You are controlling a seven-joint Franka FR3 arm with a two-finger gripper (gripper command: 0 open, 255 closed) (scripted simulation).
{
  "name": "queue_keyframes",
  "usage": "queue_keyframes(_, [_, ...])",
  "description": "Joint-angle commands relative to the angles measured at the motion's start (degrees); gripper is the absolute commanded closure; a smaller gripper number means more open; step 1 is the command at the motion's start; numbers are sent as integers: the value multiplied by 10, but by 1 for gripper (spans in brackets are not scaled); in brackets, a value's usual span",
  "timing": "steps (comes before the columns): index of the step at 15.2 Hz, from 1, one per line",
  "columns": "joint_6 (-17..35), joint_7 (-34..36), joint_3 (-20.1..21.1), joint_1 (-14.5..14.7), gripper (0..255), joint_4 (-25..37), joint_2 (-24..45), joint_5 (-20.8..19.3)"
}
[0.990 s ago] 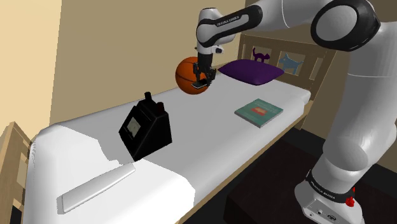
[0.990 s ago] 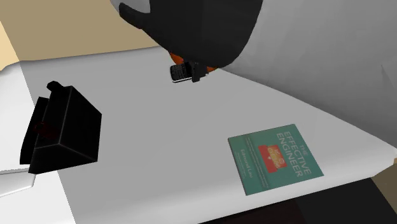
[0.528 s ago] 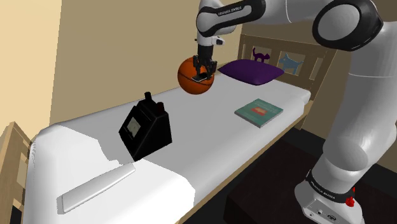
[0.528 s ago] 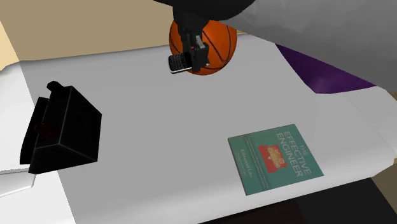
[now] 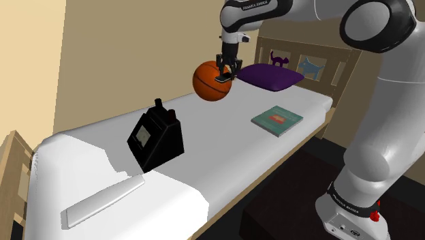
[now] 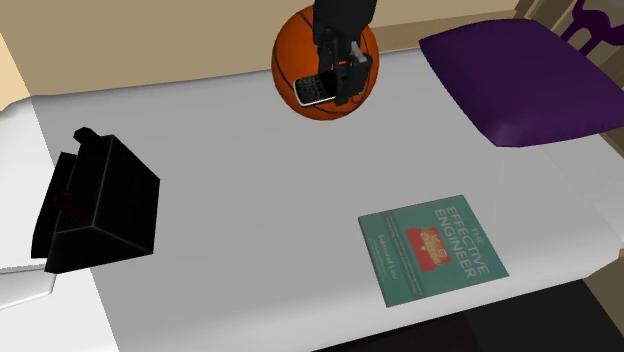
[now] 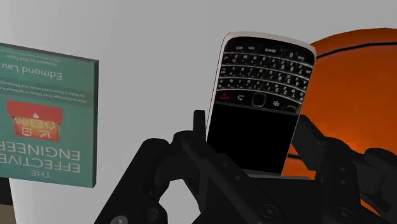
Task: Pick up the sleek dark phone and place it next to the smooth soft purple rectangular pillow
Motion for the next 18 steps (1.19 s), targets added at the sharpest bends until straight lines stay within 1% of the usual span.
queue_keyframes(1, [0, -25, -9, -15, 255, -7, -7, 4])
queue_keyframes(5, [0, -78, -28, -47, 255, -18, -16, 12])
queue_keyframes(10, [-4, -142, -54, -85, 255, -14, -14, 20])
queue_keyframes(18, [-22, -242, -92, -145, 255, 31, 17, 30])
